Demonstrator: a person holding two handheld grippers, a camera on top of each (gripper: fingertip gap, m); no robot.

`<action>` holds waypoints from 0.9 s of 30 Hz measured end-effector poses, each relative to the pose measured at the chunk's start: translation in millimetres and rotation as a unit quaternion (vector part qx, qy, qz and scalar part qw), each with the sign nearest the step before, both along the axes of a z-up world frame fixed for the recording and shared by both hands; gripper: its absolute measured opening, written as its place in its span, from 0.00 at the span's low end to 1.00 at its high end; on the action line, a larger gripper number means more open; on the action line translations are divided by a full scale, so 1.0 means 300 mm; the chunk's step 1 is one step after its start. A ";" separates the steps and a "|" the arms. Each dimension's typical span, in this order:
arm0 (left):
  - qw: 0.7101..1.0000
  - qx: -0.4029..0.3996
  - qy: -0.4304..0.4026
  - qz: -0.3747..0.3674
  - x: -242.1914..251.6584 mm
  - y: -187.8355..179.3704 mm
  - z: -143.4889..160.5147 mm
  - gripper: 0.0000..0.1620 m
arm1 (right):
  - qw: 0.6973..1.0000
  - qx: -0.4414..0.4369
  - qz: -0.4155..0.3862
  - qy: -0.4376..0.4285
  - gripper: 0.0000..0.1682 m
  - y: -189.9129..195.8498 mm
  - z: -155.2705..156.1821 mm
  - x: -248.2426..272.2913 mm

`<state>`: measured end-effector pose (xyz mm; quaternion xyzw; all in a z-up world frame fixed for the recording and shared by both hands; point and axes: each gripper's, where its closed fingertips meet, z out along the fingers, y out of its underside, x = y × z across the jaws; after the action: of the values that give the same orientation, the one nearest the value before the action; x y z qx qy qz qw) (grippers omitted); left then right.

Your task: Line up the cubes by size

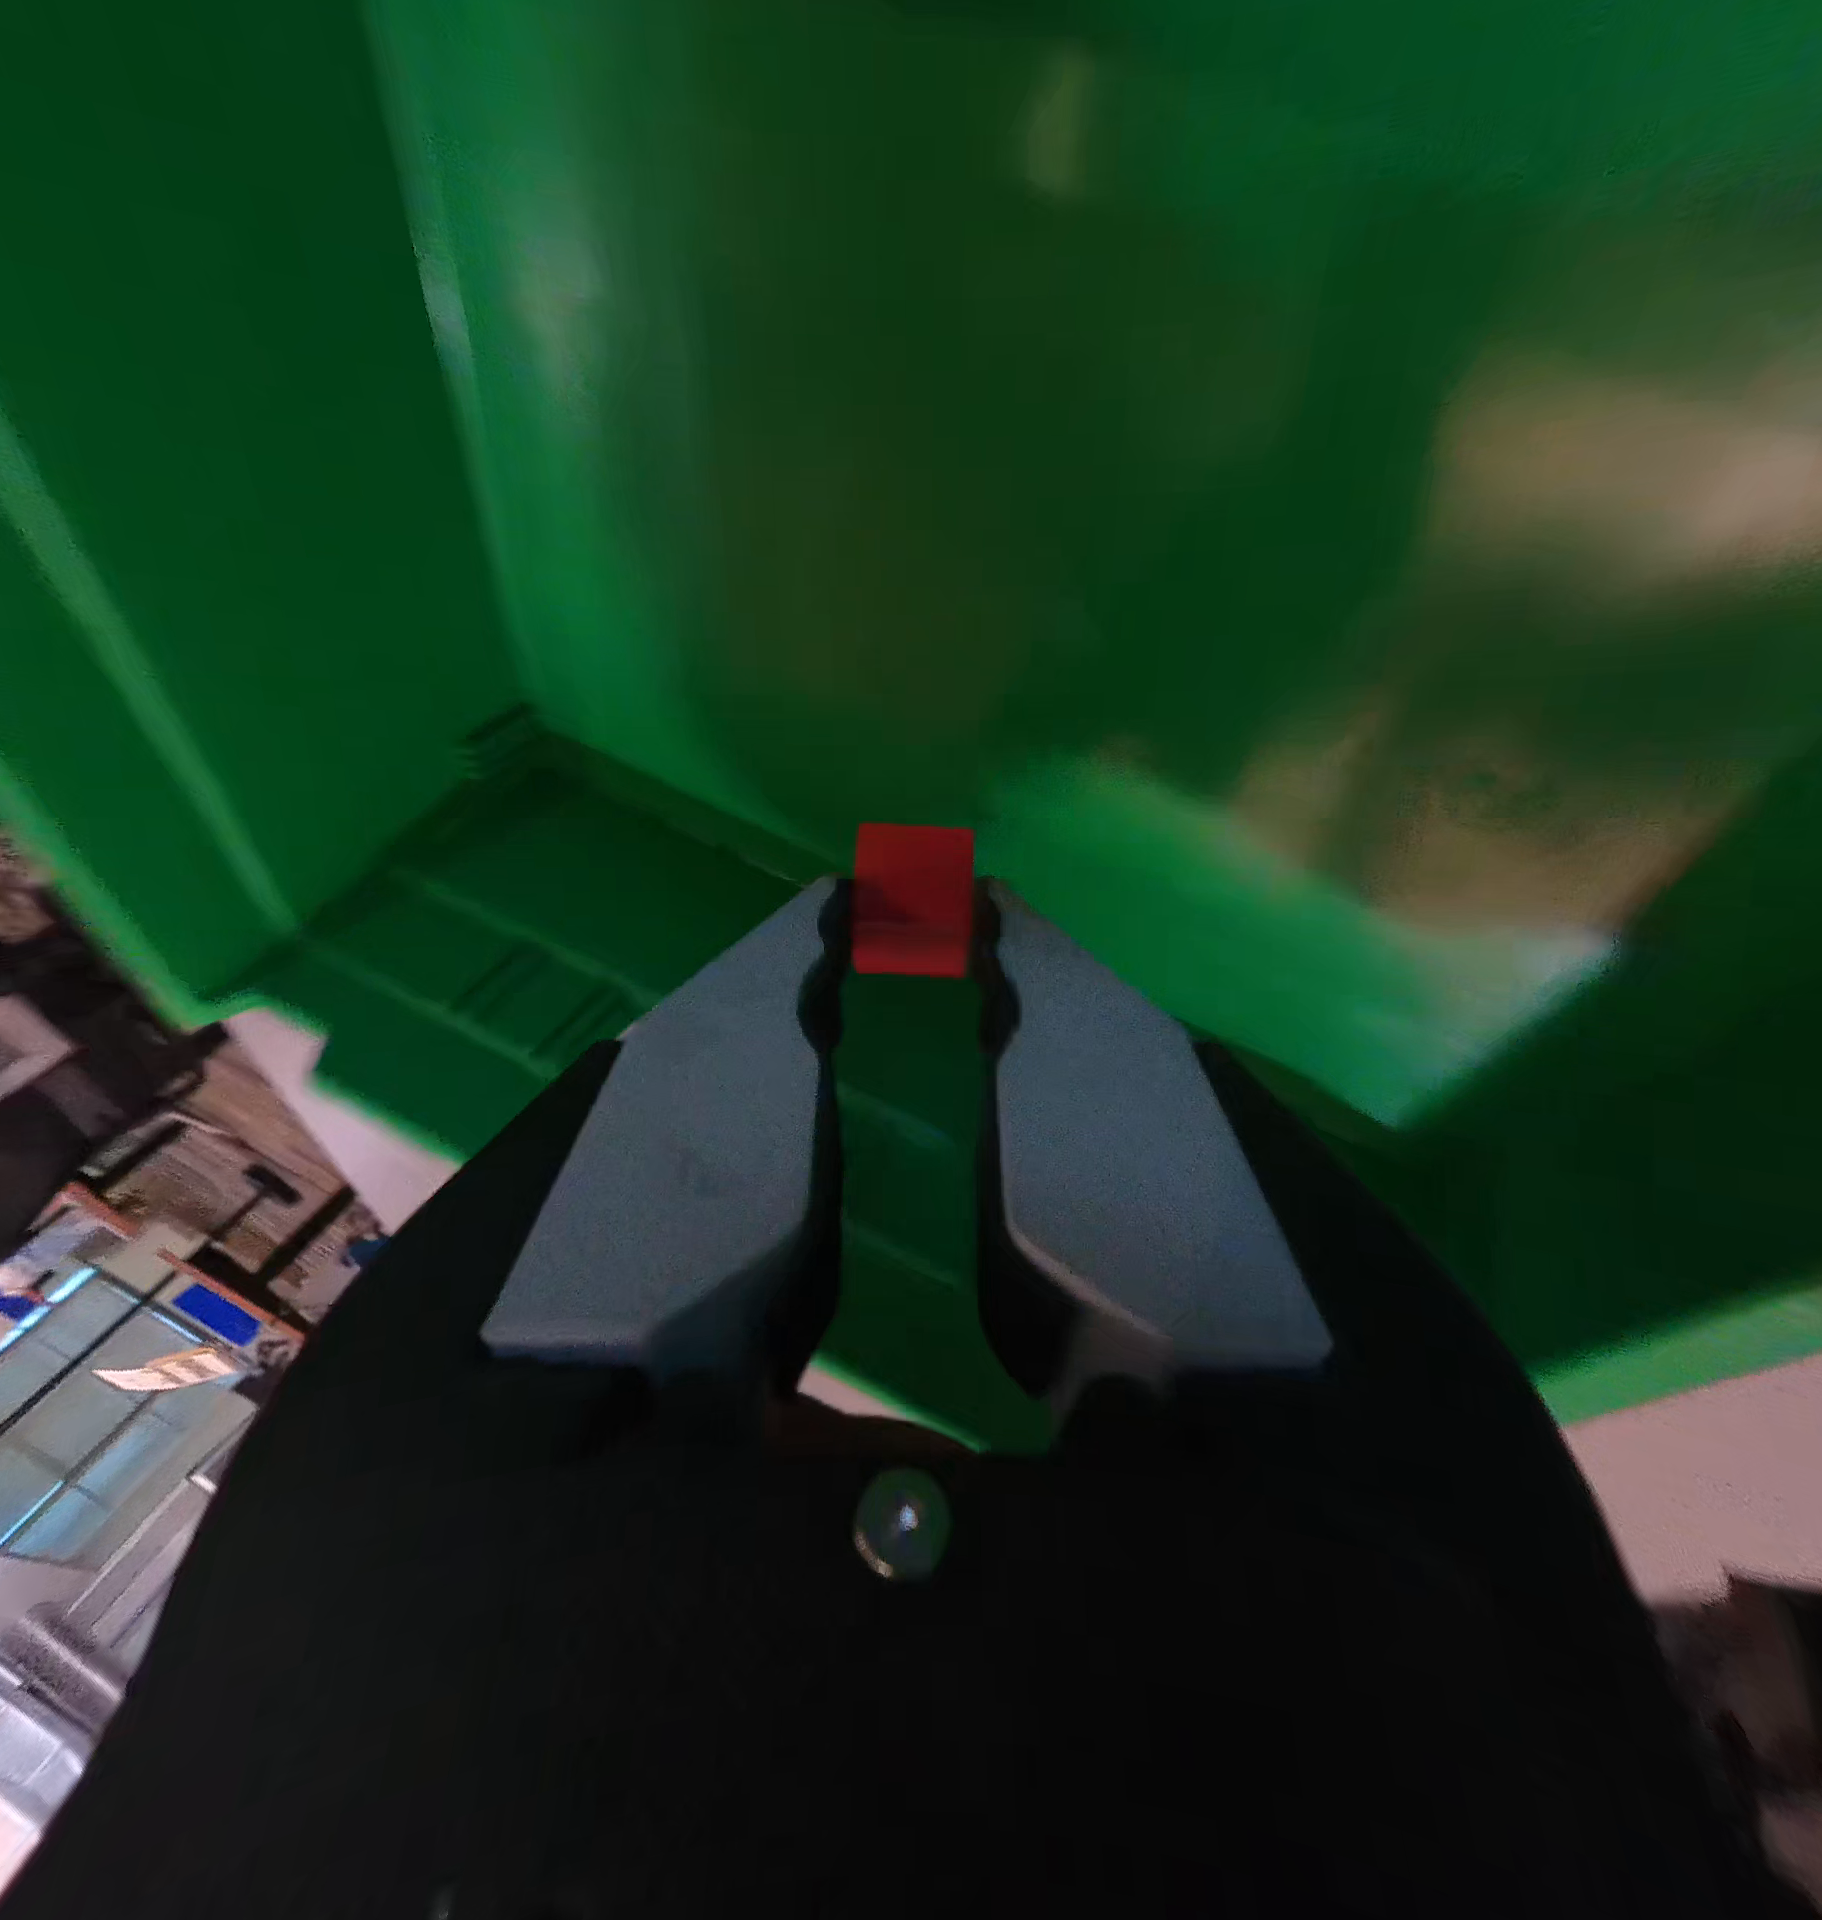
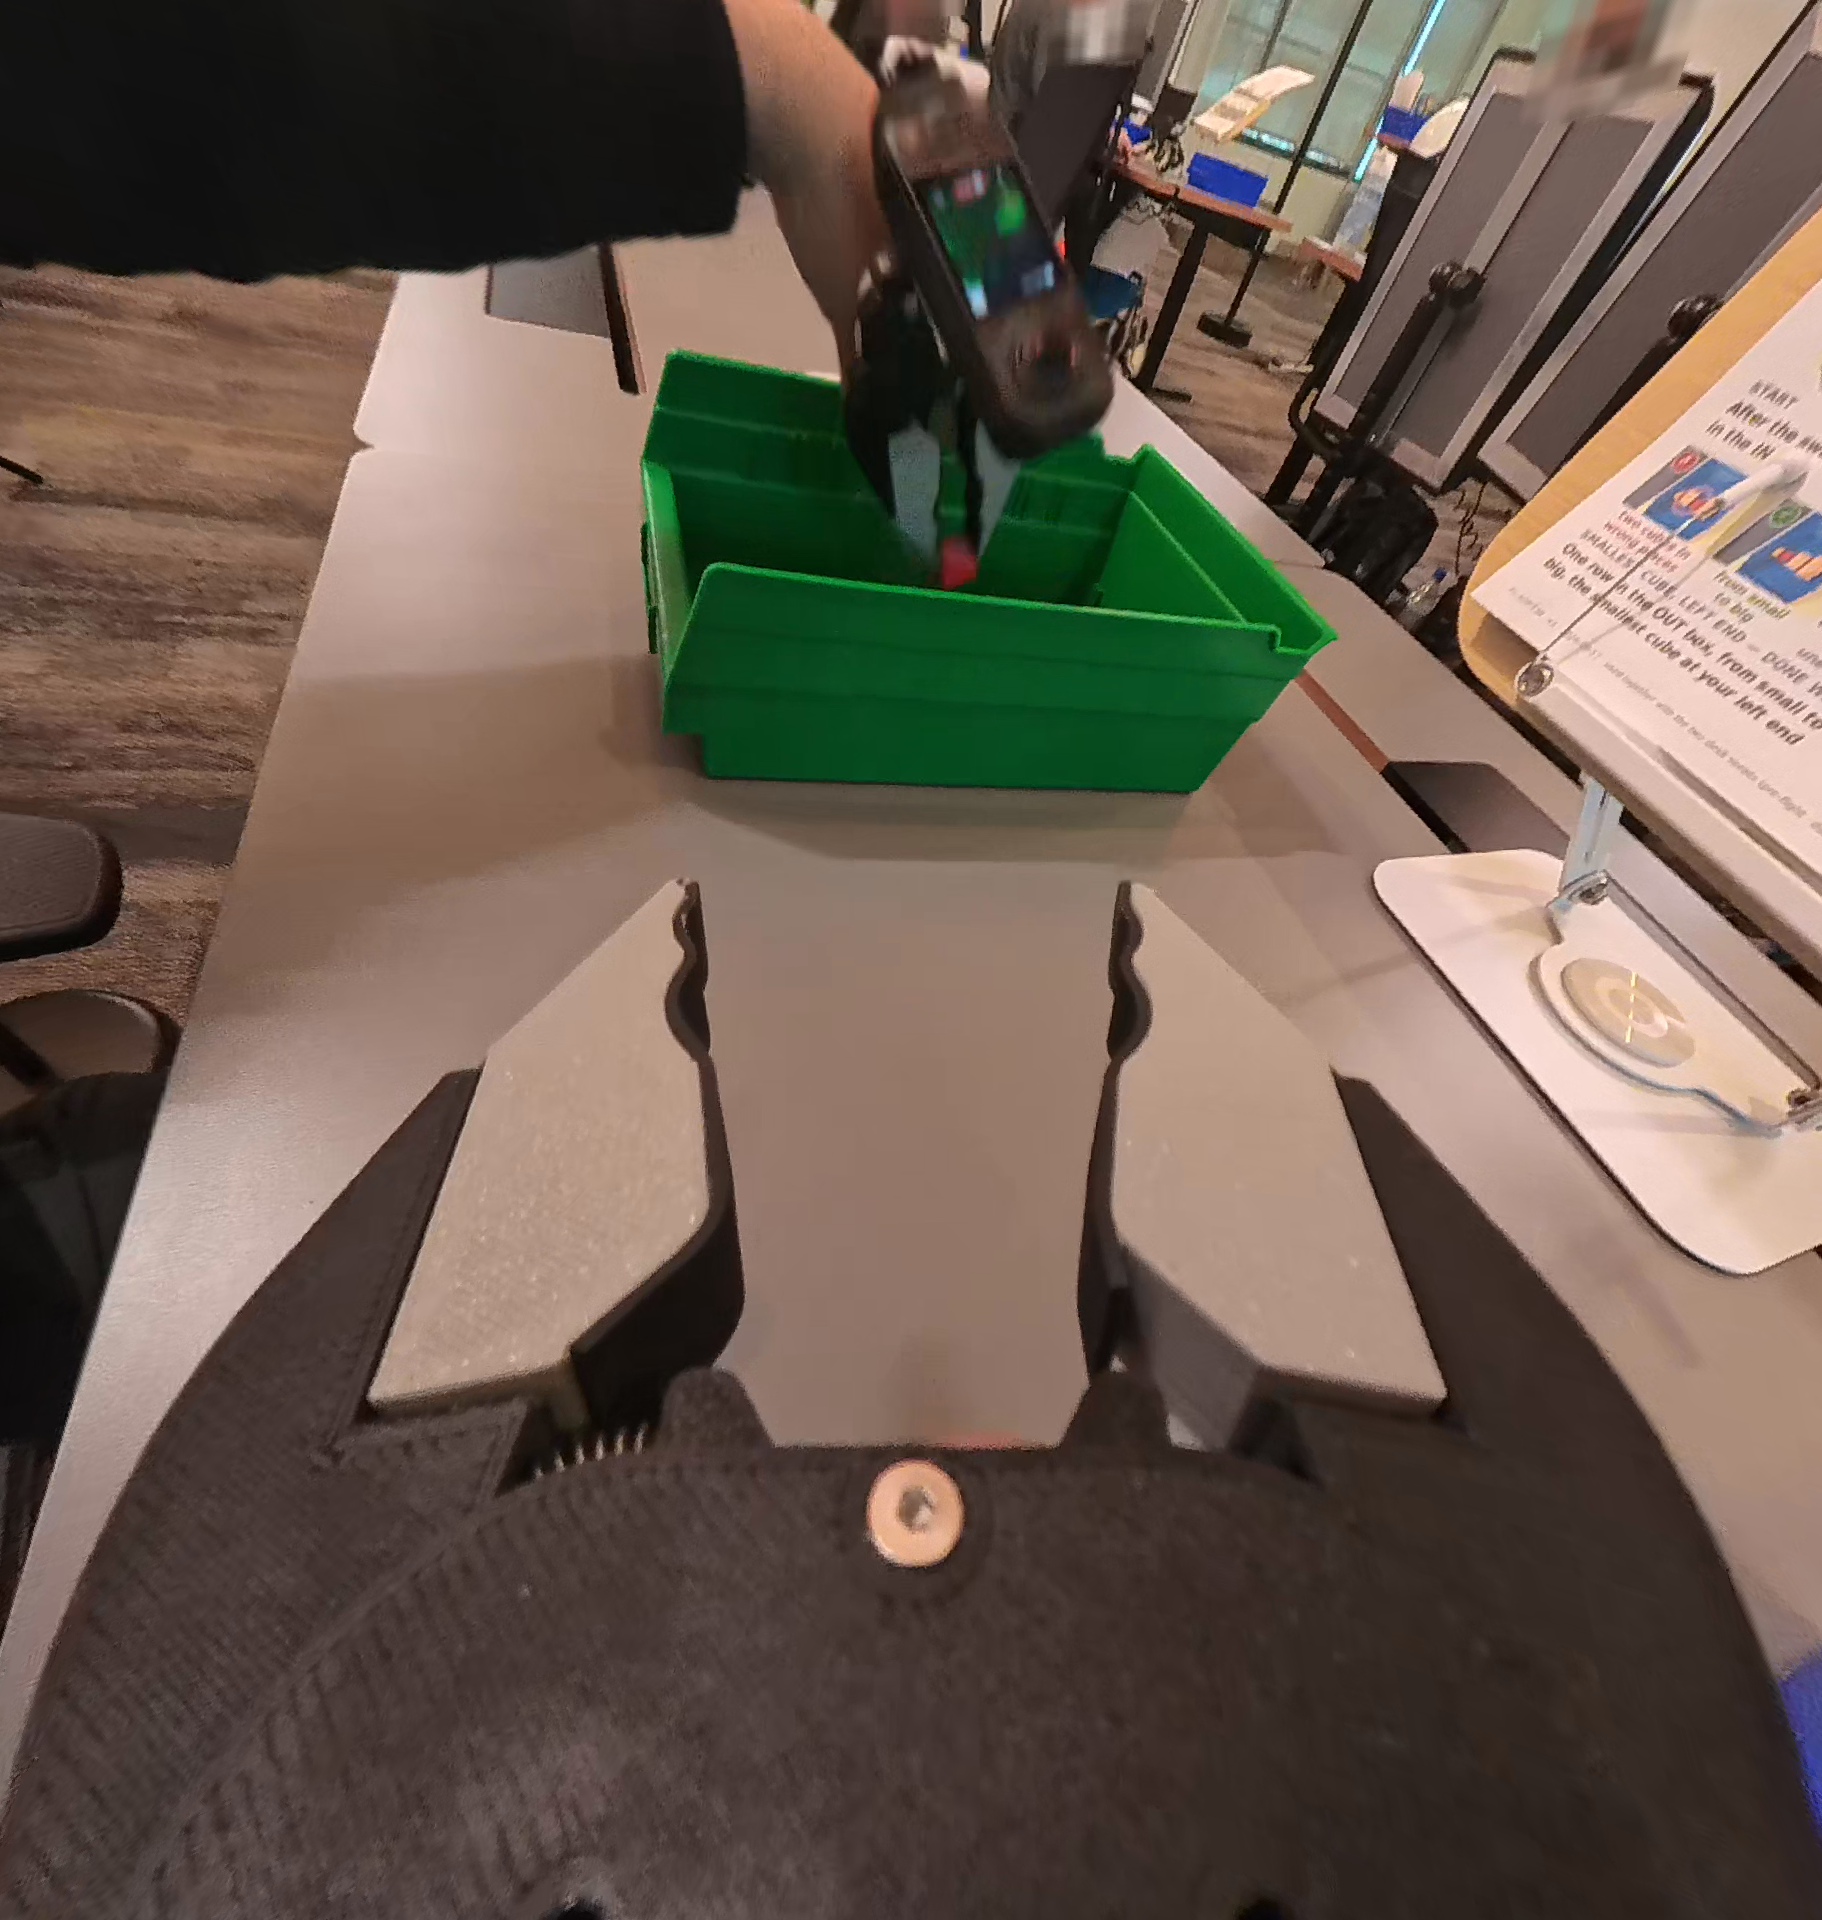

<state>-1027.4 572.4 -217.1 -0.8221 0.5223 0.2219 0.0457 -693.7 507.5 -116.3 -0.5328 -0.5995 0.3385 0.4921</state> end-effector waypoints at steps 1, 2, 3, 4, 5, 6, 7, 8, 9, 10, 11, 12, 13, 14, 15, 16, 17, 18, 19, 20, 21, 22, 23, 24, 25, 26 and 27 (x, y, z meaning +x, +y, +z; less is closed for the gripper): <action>0.999 0.046 -0.013 -0.011 0.023 0.028 0.047 0.12 | 1.000 -0.007 -0.001 -0.002 0.45 0.003 -0.005 -0.001; 0.994 0.098 -0.033 -0.025 0.057 0.056 0.100 0.13 | 1.000 -0.016 -0.001 -0.001 0.45 0.007 -0.006 -0.001; 0.986 0.149 -0.060 -0.037 0.105 0.079 0.158 0.12 | 1.000 -0.027 -0.001 0.002 0.45 0.010 -0.005 -0.001; 0.974 0.202 -0.094 -0.052 0.167 0.097 0.220 0.12 | 0.999 -0.040 0.001 0.005 0.45 0.011 -0.002 0.000; 0.956 0.254 -0.129 -0.068 0.242 0.108 0.284 0.12 | 0.998 -0.056 0.004 0.010 0.45 0.012 0.003 0.001; 0.935 0.302 -0.164 -0.087 0.326 0.110 0.348 0.12 | 0.997 -0.072 0.009 0.016 0.44 0.012 0.010 0.003; 0.913 0.346 -0.187 -0.105 0.408 0.106 0.406 0.12 | 0.996 -0.086 0.017 0.023 0.43 0.010 0.018 0.005; 0.895 0.384 -0.193 -0.119 0.481 0.098 0.453 0.12 | 0.995 -0.096 0.026 0.032 0.41 0.008 0.030 0.010; 0.880 0.415 -0.191 -0.130 0.548 0.087 0.488 0.12 | 0.994 -0.101 0.028 0.041 0.39 0.014 0.043 0.018; 0.866 0.438 -0.198 -0.140 0.622 0.072 0.516 0.12 | 0.993 -0.104 0.024 0.053 0.39 0.028 0.059 0.028; 0.849 0.456 -0.222 -0.150 0.705 0.054 0.538 0.12 | 0.991 -0.110 0.023 0.066 0.39 0.037 0.079 0.039; 0.828 0.473 -0.256 -0.159 0.790 0.035 0.560 0.12 | 0.989 -0.121 0.030 0.082 0.40 0.038 0.104 0.050; 0.808 0.485 -0.291 -0.167 0.869 0.016 0.577 0.12 | 0.985 -0.135 0.044 0.097 0.42 0.028 0.131 0.061; 0.787 0.495 -0.323 -0.178 0.944 -0.002 0.590 0.12 | 0.980 -0.154 0.064 0.111 0.46 0.008 0.163 0.072; 0.765 0.508 -0.348 -0.189 1.008 -0.015 0.601 0.12 | 0.972 -0.176 0.086 0.126 0.50 -0.018 0.201 0.086; 0.743 0.528 -0.360 -0.197 1.054 -0.023 0.611 0.12 | 0.965 -0.193 0.106 0.141 0.51 -0.043 0.240 0.105; 0.722 0.558 -0.358 -0.200 1.081 -0.024 0.621 0.12 | 0.961 -0.199 0.119 0.152 0.51 -0.061 0.273 0.126; 0.699 0.590 -0.352 -0.201 1.098 -0.025 0.630 0.12 | 0.960 -0.196 0.122 0.160 0.52 -0.068 0.300 0.148; 0.679 0.608 -0.356 -0.207 1.119 -0.029 0.628 0.12 | 0.961 -0.183 0.117 0.170 0.51 -0.065 0.324 0.170; 0.668 0.609 -0.367 -0.219 1.146 -0.034 0.611 0.12 | 0.965 -0.163 0.103 0.180 0.48 -0.047 0.342 0.192; 0.667 0.601 -0.372 -0.235 1.173 -0.039 0.591 0.12 | 0.968 -0.143 0.084 0.187 0.43 -0.019 0.350 0.211; 0.671 0.592 -0.369 -0.251 1.197 -0.045 0.574 0.12 | 0.971 -0.135 0.065 0.188 0.42 0.011 0.349 0.225; 0.673 0.583 -0.368 -0.269 1.219 -0.056 0.560 0.12 | 0.971 -0.143 0.057 0.184 0.42 0.031 0.342 0.235; 0.671 0.580 -0.368 -0.280 1.230 -0.065 0.549 0.12 | 0.969 -0.159 0.060 0.179 0.43 0.039 0.337 0.242; 0.670 0.578 -0.370 -0.281 1.229 -0.065 0.536 0.12 | 0.967 -0.176 0.064 0.175 0.43 0.044 0.333 0.246; 0.670 0.574 -0.377 -0.282 1.225 -0.063 0.519 0.12 | 0.965 -0.187 0.065 0.172 0.43 0.051 0.328 0.248; 0.669 0.565 -0.386 -0.289 1.226 -0.067 0.501 0.12 | 0.965 -0.191 0.063 0.167 0.43 0.057 0.322 0.249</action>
<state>-659.7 552.3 -66.7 -0.4590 0.4443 0.1133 0.7610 -619.0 524.8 -19.7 -0.5136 -0.4653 0.5614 0.4524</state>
